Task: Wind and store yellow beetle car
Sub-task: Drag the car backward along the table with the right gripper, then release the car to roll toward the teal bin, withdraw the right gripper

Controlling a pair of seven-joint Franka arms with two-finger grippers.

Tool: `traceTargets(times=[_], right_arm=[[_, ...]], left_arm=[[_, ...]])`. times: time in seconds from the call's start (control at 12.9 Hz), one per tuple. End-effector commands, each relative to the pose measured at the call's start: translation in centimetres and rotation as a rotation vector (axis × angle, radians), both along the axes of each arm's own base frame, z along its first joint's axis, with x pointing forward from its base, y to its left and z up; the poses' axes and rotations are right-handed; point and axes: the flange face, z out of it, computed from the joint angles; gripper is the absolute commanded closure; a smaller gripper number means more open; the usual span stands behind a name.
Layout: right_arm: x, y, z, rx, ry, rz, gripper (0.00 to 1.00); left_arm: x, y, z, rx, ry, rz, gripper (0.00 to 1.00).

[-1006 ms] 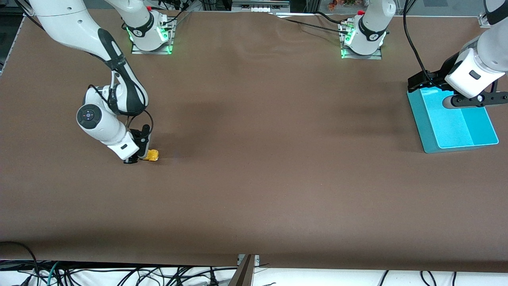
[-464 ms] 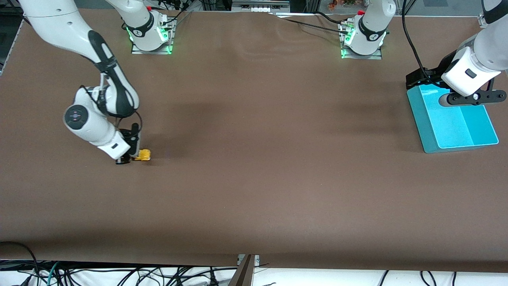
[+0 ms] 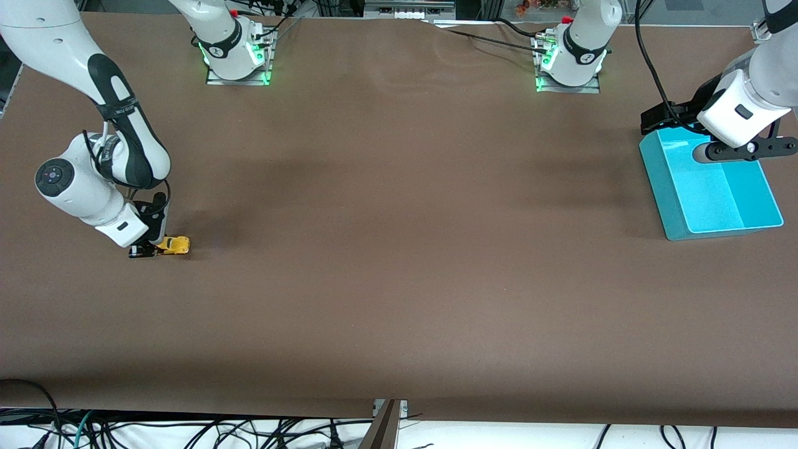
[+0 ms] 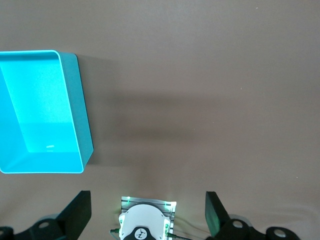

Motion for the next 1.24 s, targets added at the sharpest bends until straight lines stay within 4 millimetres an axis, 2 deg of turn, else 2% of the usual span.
traceTargets(times=[0.0,0.08,0.23,0.46,0.62,0.77,0.93,1.16], right_arm=[[-0.6,-0.1,-5.6,0.010,0.021,0.003,0.01],[0.1,0.6,-4.8,0.014,0.007,0.006,0.00],[1.6,1.7,-1.7,0.021,-0.003,0.017,0.00],[4.2,2.3,3.1,0.028,0.041,0.019,0.00],[5.3,2.2,4.8,0.030,0.067,0.017,0.00],[5.6,2.6,5.9,0.035,0.065,-0.028,0.00],[5.6,3.3,8.3,0.044,0.050,-0.109,0.00],[5.3,5.6,14.7,0.058,0.059,-0.339,0.00]], left_arm=[[-0.3,0.3,0.6,0.020,0.001,-0.007,0.00],[-0.3,0.3,0.6,0.020,0.001,-0.007,0.00],[-0.3,0.3,0.5,0.021,0.001,-0.010,0.00],[-0.3,0.3,0.5,0.021,0.001,-0.009,0.00],[-0.3,1.0,0.6,0.020,0.002,0.001,0.00],[-0.2,1.3,0.6,0.054,-0.004,-0.007,0.00],[-0.2,1.5,0.7,0.065,-0.009,-0.009,0.00],[-0.2,1.7,0.8,0.065,-0.010,-0.007,0.00]])
